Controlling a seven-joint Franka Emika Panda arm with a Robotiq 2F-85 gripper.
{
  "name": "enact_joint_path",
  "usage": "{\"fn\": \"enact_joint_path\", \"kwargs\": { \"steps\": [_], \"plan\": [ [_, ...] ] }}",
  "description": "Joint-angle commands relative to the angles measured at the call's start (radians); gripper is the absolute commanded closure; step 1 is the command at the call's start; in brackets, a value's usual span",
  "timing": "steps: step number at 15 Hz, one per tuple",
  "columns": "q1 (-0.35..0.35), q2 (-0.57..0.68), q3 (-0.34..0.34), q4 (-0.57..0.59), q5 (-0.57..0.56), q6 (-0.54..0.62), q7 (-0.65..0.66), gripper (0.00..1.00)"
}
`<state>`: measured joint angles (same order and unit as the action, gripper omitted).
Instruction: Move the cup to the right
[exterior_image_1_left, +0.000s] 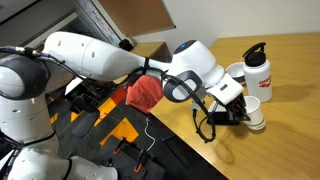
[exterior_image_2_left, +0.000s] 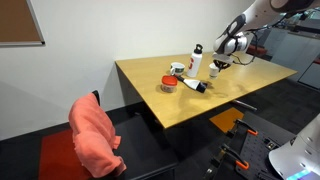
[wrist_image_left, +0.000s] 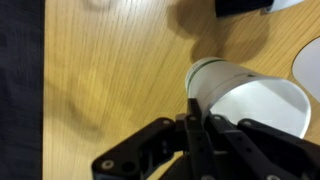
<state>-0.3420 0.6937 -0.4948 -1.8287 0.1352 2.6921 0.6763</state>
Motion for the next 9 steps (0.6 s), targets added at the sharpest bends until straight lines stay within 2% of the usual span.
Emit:
{"fn": "enact_joint_path", "kwargs": {
  "steps": [1,9],
  "plan": [
    [-0.037,0.109,0.016,0.141,0.039,-0.031,0.024,0.99],
    [-0.060,0.187,0.031,0.274,0.066,-0.047,0.013,0.99]
  ]
}}
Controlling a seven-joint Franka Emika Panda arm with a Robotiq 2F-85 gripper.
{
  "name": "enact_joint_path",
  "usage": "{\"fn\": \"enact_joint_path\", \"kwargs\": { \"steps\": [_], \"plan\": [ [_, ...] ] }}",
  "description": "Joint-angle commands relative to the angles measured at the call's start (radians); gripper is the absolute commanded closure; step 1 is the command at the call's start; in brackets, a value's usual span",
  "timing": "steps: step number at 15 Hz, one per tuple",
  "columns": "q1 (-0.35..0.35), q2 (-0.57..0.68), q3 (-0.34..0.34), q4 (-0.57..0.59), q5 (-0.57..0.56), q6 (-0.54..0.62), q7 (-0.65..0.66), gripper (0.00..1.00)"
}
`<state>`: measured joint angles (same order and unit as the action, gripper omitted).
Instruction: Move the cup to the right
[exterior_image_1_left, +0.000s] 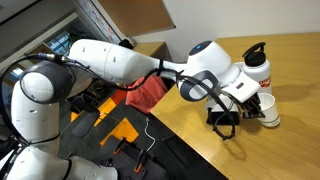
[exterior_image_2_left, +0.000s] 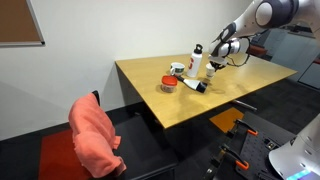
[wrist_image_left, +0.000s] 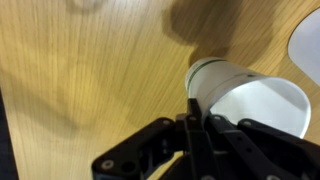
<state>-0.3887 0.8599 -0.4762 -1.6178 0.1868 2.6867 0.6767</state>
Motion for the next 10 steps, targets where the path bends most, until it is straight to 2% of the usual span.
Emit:
{"fn": "enact_joint_path", "kwargs": {
  "steps": [1,2,3,5,10],
  "plan": [
    [-0.012,0.023,0.012,0.071,0.012,-0.047,0.012,0.98],
    [-0.010,0.026,0.011,0.076,0.010,-0.050,0.014,0.72],
    [-0.011,0.027,0.013,0.082,0.010,-0.054,0.011,0.71],
    [-0.010,0.026,0.014,0.088,0.009,-0.057,0.011,0.58],
    [0.014,-0.031,0.001,0.036,0.000,-0.018,0.004,0.19]
  ]
}}
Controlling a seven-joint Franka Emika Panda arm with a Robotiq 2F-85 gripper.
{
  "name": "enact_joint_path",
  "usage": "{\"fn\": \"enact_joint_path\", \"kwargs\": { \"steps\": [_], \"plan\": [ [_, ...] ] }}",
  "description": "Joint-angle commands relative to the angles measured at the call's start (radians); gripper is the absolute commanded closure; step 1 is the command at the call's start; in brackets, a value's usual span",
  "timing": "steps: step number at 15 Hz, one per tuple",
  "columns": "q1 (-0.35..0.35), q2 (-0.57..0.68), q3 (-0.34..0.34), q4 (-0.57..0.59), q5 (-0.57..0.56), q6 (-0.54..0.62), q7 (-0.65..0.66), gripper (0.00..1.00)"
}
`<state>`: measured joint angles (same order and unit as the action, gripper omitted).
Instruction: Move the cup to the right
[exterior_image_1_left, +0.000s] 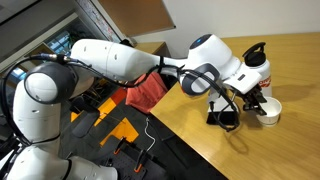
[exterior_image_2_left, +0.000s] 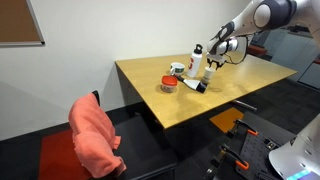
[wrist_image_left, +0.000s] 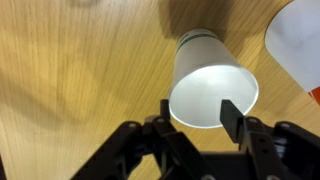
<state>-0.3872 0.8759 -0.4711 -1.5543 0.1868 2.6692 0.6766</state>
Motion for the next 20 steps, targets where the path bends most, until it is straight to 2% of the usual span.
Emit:
{"fn": "enact_joint_path", "kwargs": {
  "steps": [1,2,5,12,16,20],
  "plan": [
    [0.022,-0.073,-0.010,-0.052,-0.004,0.016,0.001,0.12],
    [0.032,-0.096,-0.016,-0.074,-0.008,0.030,-0.001,0.04],
    [0.077,-0.204,-0.043,-0.174,-0.032,0.068,-0.015,0.00],
    [0.084,-0.584,0.090,-0.483,-0.040,0.005,-0.356,0.00],
    [0.124,-0.772,0.151,-0.681,-0.061,-0.021,-0.472,0.00],
    [0.155,-0.882,0.218,-0.797,-0.066,-0.110,-0.571,0.00]
  ]
}}
